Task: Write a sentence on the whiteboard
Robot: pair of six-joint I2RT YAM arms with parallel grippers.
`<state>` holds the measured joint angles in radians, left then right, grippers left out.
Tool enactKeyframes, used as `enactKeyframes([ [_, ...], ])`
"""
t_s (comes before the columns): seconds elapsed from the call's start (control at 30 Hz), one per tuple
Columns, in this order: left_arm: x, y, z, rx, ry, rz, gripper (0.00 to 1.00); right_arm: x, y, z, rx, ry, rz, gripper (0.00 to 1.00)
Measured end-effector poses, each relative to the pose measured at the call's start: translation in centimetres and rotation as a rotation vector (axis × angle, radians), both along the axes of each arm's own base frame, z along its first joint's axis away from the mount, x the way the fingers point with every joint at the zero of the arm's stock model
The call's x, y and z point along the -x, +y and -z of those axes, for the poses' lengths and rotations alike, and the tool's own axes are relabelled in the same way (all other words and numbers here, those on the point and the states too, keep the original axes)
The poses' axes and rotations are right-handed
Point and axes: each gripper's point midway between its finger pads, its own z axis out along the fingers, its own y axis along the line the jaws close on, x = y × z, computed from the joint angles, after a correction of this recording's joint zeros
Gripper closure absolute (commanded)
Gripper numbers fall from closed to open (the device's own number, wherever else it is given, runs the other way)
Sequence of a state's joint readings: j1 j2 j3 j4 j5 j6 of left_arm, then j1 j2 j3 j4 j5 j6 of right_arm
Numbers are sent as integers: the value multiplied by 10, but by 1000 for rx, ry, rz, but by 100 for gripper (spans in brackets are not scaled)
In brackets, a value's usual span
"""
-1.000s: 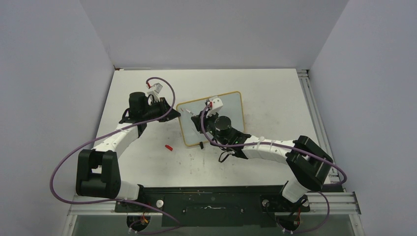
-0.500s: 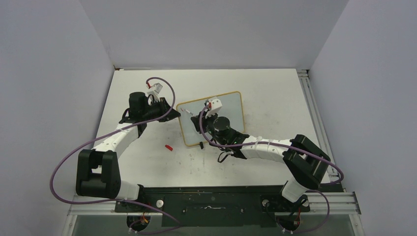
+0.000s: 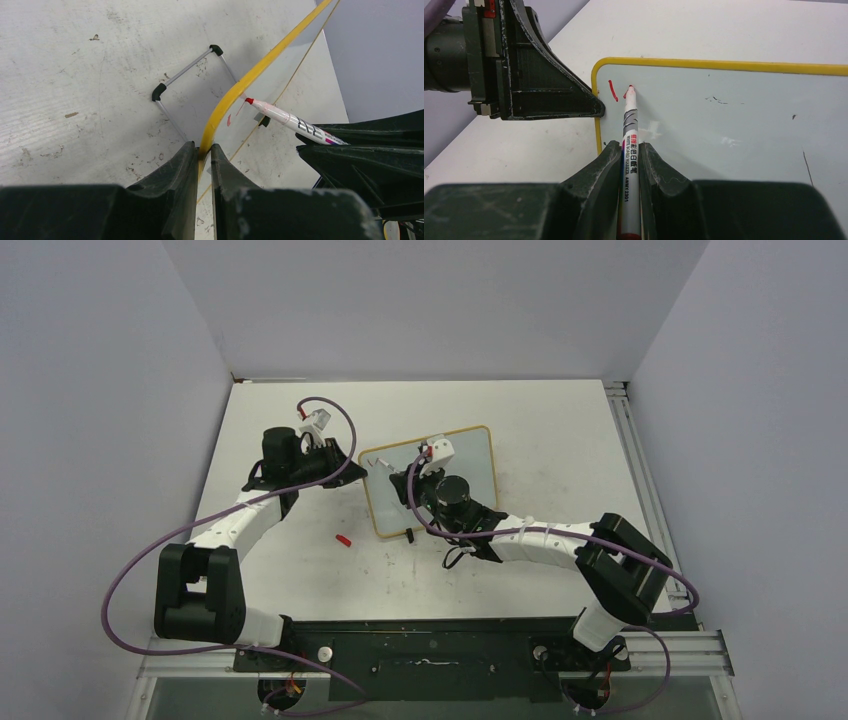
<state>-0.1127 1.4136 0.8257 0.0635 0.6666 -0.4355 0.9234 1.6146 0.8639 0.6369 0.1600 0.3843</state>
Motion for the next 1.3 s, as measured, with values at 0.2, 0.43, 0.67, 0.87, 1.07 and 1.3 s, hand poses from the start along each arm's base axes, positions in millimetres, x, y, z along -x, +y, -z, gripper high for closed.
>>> enactKeyframes([
  [0.2, 0, 0, 0, 0, 0, 0, 100, 0, 0, 0, 0, 0, 0, 95],
  [0.43, 0, 0, 0, 0, 0, 0, 100, 0, 0, 0, 0, 1, 0, 95],
  [0.67, 0, 0, -1, 0, -2, 0, 100, 4, 4, 0, -6, 4, -4, 95],
  [0.87, 1, -1, -2, 1, -4, 2, 100, 9, 7, 2, -9, 11, -10, 95],
  [1.07, 1, -1, -3, 1, -7, 4, 100, 15, 8, 8, 1, 20, -15, 95],
  [1.3, 1, -1, -3, 1, -8, 4, 100, 15, 8, 9, 4, 20, -4, 95],
])
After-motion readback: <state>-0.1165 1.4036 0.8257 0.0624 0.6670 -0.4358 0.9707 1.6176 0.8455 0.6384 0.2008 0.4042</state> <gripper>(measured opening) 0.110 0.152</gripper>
